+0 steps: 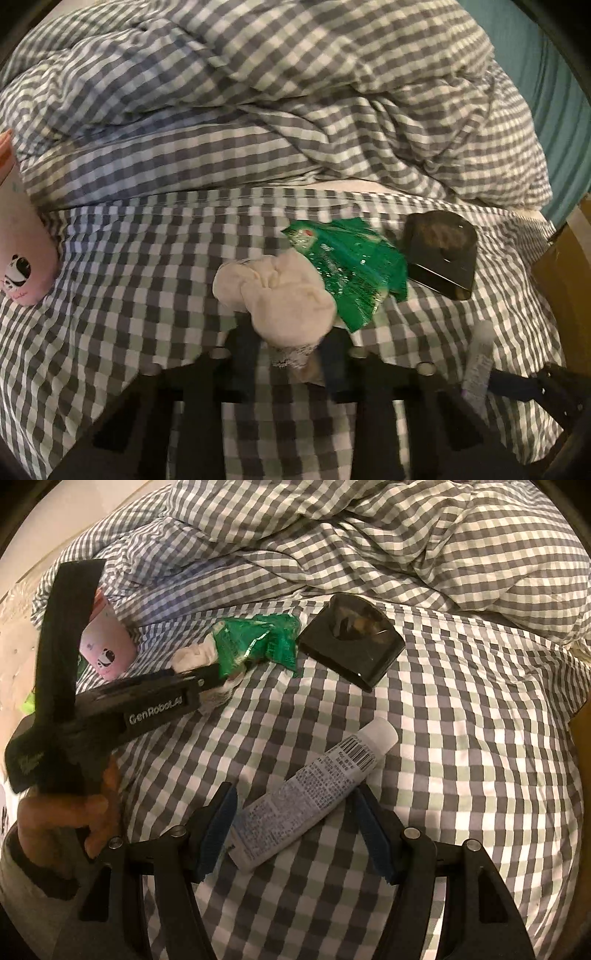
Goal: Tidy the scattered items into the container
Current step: 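Close the left tool on the white scrunchie while the right tool grasps the white tube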
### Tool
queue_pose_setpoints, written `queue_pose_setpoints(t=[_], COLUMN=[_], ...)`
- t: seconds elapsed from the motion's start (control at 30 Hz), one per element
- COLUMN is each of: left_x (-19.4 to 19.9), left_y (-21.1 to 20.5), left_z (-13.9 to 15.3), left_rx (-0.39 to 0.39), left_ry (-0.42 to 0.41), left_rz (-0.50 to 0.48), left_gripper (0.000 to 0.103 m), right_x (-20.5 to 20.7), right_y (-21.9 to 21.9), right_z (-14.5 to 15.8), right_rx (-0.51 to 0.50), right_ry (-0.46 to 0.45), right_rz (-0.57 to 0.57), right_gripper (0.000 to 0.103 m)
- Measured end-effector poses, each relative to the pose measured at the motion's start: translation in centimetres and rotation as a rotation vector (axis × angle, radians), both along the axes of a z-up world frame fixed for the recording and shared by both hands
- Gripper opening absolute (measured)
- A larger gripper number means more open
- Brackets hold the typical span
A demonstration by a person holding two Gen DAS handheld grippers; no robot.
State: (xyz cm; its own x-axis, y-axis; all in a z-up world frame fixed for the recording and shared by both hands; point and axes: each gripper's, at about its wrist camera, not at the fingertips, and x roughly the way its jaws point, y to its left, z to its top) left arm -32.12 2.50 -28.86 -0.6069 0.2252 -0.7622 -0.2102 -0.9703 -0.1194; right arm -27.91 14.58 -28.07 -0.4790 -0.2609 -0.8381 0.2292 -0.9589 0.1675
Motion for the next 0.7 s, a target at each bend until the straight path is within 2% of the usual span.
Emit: queue_pose_setpoints(t=[0.13, 0.3, 0.33, 0.37, 0.5, 0.6, 0.67, 0.7], left_x=[0.4, 1.0, 1.2, 1.4, 2.1, 2.6, 3.2, 3.3], left_y=[-0.1, -1.5, -1.6, -1.8, -2.4, -3.1, -3.7, -3.8], left_z=[0.6, 1.9, 2.1, 2.3, 3.2, 3.8, 4.3, 4.4], left_rx=[0.016, 0.04, 0.041, 0.043, 0.05, 0.054, 0.053, 0.053], left_ry=[0.02, 0.05, 0.055, 0.06, 0.073, 0.08, 0.084, 0.086], left_rz=[-0.003, 0.019, 0.023, 0.027, 0.046, 0.061, 0.068, 0.071], left_gripper=[0.01, 0.01, 0.01, 0.01, 0.01, 0.01, 0.01, 0.01], right_x=[-0.2, -0.3, -0.3, -0.2, -0.2, 0.0, 0.3, 0.4], right_y=[-0.1, -0.4, -0.5, -0.7, -0.8, -1.0, -1.2, -1.3], right_z=[-0.2, -0.6, -0.6, -0.6, -0.8, -0.8, -0.7, -0.7], right_rx=[-0.002, 0.016, 0.029, 0.045, 0.066, 0.075, 0.081, 0.084], right_ry=[0.007, 0.011, 0.015, 0.022, 0.032, 0.037, 0.04, 0.042], right_rz=[-0.011, -0.011, -0.009, -0.011, -0.007, 0.008, 0.019, 0.022], right_gripper=[0.067, 0.067, 0.063, 0.056, 0.043, 0.03, 0.009, 0.008])
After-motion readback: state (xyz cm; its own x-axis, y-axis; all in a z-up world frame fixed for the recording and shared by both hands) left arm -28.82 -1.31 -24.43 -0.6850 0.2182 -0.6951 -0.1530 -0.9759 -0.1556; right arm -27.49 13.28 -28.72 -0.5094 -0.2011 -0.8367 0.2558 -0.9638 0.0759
